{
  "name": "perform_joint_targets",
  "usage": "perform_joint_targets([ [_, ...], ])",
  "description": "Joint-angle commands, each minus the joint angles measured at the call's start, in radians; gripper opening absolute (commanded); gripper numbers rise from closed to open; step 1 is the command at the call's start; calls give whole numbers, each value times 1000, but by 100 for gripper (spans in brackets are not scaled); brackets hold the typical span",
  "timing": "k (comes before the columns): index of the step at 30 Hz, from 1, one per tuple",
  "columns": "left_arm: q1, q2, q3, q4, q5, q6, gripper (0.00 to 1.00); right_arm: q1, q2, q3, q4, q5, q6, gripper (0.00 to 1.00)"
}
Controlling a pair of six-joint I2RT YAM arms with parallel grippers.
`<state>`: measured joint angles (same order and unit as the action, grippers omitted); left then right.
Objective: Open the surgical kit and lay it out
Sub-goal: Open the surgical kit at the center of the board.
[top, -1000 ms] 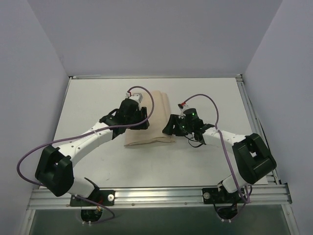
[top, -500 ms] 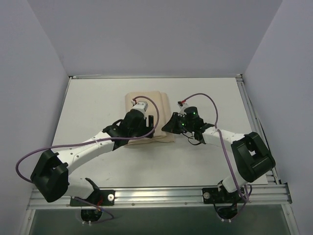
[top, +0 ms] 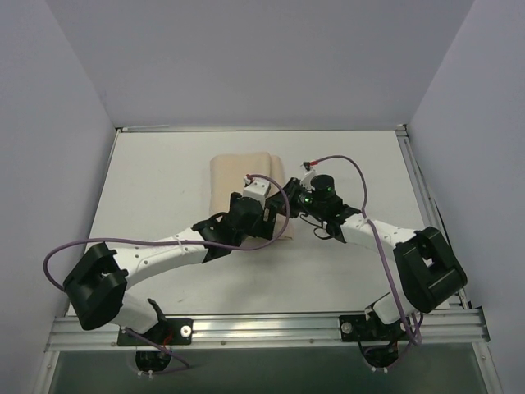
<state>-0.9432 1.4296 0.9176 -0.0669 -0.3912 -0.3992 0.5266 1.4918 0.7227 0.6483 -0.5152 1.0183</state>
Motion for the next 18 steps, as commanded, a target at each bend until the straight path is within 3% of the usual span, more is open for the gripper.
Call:
perform_joint_targets([
  [1, -9, 28, 66, 21, -90, 17, 88, 18, -47, 53, 71, -11, 74, 0],
  [3, -6, 61, 118, -39, -161, -12, 85, 35, -51, 66, 59, -5, 68, 0],
  [5, -3, 78, 160, -131, -208, -64, 71, 41, -56, 67, 51, -2, 60, 0],
  [6, -2, 72, 162, -149, -251, -82, 41, 41, -61, 67, 48, -3, 42, 2],
  [7, 4, 59, 153, -160, -262, -113, 25, 41, -68, 78, 27, 12, 17, 24],
  [9, 36, -7, 109, -166, -270, -139, 2, 33, -88, 104, -114, 71, -109, 45],
  [10, 52, -38, 90, -184, -270, -165, 2, 32, -91, 147, -163, 90, -160, 56],
  [13, 144, -206, 15, -240, -252, -211, 2, 35, -97, 237, -370, 183, -306, 67],
  [18, 358, -388, -32, -379, -224, -257, 2, 53, -96, 296, -463, 236, -421, 68],
])
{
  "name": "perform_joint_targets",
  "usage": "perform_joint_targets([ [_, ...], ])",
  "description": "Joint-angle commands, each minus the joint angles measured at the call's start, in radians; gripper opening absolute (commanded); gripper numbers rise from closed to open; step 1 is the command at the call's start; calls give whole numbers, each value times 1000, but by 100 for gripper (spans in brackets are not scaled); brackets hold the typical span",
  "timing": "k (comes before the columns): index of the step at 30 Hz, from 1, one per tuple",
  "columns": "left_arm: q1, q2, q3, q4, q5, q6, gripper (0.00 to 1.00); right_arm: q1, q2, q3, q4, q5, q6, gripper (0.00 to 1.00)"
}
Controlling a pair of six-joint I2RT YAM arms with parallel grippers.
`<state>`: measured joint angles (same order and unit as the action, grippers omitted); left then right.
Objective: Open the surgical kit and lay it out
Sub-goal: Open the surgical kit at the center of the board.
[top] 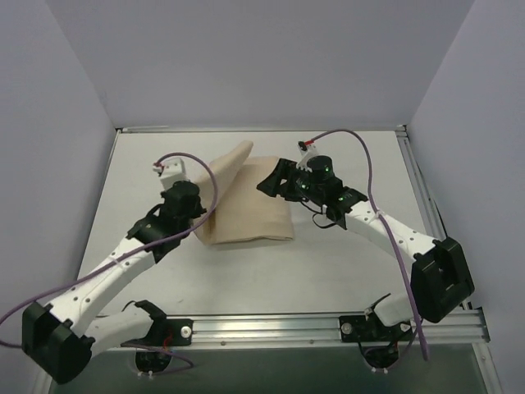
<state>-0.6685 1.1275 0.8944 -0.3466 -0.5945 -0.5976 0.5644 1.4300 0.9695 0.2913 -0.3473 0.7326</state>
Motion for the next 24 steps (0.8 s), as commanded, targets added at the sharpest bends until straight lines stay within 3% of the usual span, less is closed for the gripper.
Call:
perform_joint_targets([
  [1, 116, -133, -21, -138, -16, -74, 2, 37, -28, 55, -101, 67, -168, 67],
  [4, 255, -214, -55, -198, 15, -109, 13, 104, 58, 132, -156, 39, -234, 63],
  [5, 289, -231, -66, -212, 45, -119, 28, 129, 114, 191, -178, 42, -280, 62],
  [7, 343, -274, -87, -256, 59, -181, 47, 176, 173, 244, -220, 57, -323, 61],
  [8, 392, -287, -116, -268, 67, -200, 72, 213, 228, 270, -233, 71, -349, 60],
  [9, 411, -299, -129, -276, 88, -217, 91, 230, 254, 315, -242, 85, -357, 60],
  [11, 458, -330, -158, -285, 110, -241, 94, 268, 317, 346, -244, 105, -372, 60],
  [18, 472, -285, -112, -241, 202, -183, 94, 388, 477, 475, -287, 293, -418, 63],
  [22, 474, -245, -127, -203, 248, -182, 94, 459, 592, 619, -424, 554, -437, 63],
  [24, 472, -247, -138, -172, 268, -182, 94, 476, 665, 711, -470, 614, -430, 63],
])
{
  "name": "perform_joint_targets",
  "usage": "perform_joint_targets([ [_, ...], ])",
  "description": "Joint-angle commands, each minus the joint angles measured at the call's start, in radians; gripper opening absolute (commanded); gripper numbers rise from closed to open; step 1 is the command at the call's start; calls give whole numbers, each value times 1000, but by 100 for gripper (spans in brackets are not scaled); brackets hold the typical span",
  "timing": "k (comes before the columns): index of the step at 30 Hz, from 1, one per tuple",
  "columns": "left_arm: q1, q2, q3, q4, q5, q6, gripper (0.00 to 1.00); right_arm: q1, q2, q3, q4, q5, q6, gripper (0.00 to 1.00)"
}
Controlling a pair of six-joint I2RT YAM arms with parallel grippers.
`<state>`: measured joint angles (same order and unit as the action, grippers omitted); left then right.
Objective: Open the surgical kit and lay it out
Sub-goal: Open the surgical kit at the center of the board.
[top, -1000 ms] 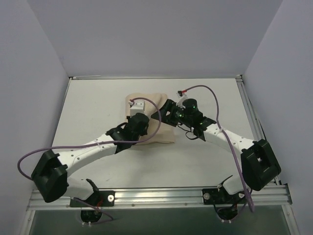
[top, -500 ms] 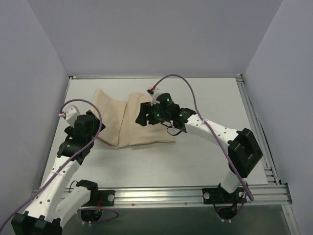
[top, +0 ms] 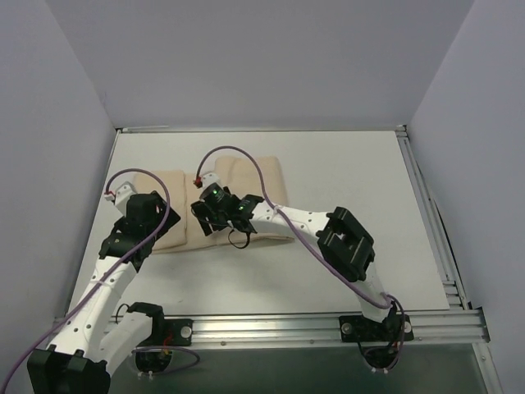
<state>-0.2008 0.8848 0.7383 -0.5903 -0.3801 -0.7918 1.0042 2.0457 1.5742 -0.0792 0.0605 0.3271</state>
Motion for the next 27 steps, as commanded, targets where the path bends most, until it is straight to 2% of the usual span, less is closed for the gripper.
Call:
perform_joint_targets([
  [1, 3, -7, 4, 81, 59, 12, 94, 49, 71, 134, -138, 231, -22, 63],
  [11, 5, 72, 9, 92, 73, -46, 94, 79, 234, 322, -278, 490, 7, 52],
  [14, 4, 88, 9, 93, 75, -60, 94, 83, 254, 349, -301, 541, 6, 45],
  [18, 4, 97, 7, 96, 70, -60, 94, 82, 255, 354, -300, 568, 1, 24],
  [20, 4, 106, 10, 92, 60, -66, 94, 80, 261, 365, -303, 573, -3, 20],
  [21, 4, 112, 12, 84, 57, -70, 94, 80, 263, 371, -310, 576, -5, 12],
  [23, 4, 117, 16, 81, 47, -76, 94, 82, 255, 377, -314, 604, -5, 3],
  [27, 6, 135, 18, 96, 46, -89, 94, 68, 182, 342, -314, 630, 4, 0],
])
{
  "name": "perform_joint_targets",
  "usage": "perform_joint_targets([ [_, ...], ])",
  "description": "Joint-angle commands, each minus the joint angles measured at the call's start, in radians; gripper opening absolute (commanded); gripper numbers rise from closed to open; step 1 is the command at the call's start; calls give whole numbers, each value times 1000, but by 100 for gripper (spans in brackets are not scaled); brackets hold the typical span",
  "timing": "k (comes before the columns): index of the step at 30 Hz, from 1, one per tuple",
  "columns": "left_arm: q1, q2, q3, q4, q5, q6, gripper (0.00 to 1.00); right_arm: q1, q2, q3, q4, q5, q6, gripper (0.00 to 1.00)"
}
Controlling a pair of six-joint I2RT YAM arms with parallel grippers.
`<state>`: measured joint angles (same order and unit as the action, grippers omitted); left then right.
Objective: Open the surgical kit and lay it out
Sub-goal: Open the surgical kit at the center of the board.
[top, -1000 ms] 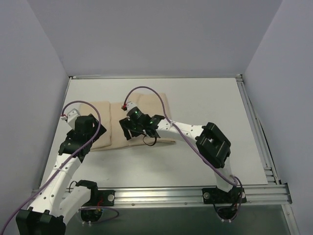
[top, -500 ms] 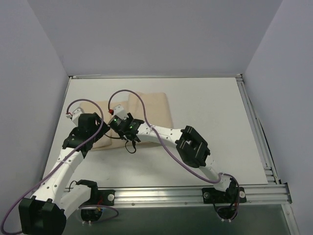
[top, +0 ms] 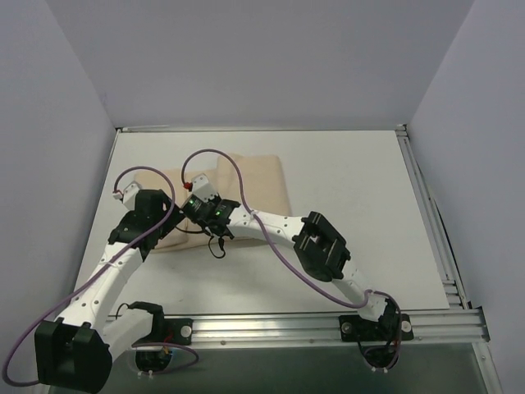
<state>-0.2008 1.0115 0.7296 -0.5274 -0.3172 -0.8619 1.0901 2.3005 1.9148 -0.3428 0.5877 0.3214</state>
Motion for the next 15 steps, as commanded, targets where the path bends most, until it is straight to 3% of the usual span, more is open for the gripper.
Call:
perform_joint_targets([
  [1, 6, 27, 31, 38, -13, -8, 94, -25, -96, -16, -44, 104, 11, 0],
  [7, 1, 131, 108, 96, 121, 142, 94, -177, -347, -262, 1, 49, 2, 0],
  [11, -6, 217, 168, 99, 124, 190, 94, -324, -528, -450, 57, -54, -31, 0],
  [15, -34, 419, 324, 0, 107, 202, 94, -496, -630, -586, 77, -118, -18, 1],
])
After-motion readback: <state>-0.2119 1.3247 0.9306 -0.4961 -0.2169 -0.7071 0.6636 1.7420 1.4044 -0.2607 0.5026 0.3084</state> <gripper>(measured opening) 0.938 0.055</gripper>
